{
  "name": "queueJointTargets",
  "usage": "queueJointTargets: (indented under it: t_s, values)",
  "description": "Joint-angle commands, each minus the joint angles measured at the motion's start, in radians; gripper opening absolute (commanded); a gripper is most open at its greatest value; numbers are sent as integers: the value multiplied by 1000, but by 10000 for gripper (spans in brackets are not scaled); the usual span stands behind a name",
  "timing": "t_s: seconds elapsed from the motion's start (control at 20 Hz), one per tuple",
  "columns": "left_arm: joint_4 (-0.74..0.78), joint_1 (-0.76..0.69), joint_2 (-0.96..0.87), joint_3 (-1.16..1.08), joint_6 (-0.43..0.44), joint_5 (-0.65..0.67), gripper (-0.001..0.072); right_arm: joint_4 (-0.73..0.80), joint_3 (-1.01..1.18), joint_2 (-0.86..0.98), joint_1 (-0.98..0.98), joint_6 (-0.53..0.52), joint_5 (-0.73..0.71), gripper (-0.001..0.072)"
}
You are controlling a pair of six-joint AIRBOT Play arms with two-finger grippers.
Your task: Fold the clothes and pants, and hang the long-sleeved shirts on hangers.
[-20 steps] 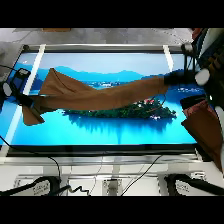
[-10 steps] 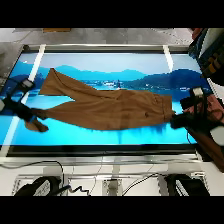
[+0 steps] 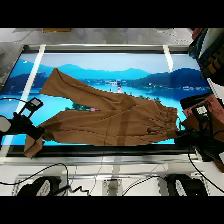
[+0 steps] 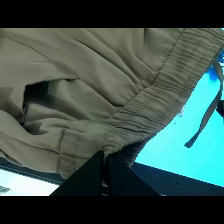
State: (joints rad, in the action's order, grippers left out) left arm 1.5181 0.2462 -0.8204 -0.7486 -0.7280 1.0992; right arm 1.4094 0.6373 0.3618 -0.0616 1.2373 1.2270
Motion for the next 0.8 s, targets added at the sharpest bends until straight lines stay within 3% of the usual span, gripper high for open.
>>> queueJointTargets:
  t_s: [0.0,0.1,0.3,0.35,0.5,0.75]
  values:
    - [-39,27,27,10,-193,-3,526,2,-2,-10,0,7,12,27]
    - [-39,95,71,10,-247,-26,497,1,-1,-10,0,8,16,27]
    - [-39,285,105,11,-598,54,501,2,0,-10,0,8,11,27]
    - [-38,316,104,15,-634,80,501,2,0,-10,0,8,10,27]
    - [-15,378,95,41,-635,53,499,2,1,-10,0,8,11,27]
    - [-36,483,2,89,-654,135,499,3,0,-10,0,6,6,27]
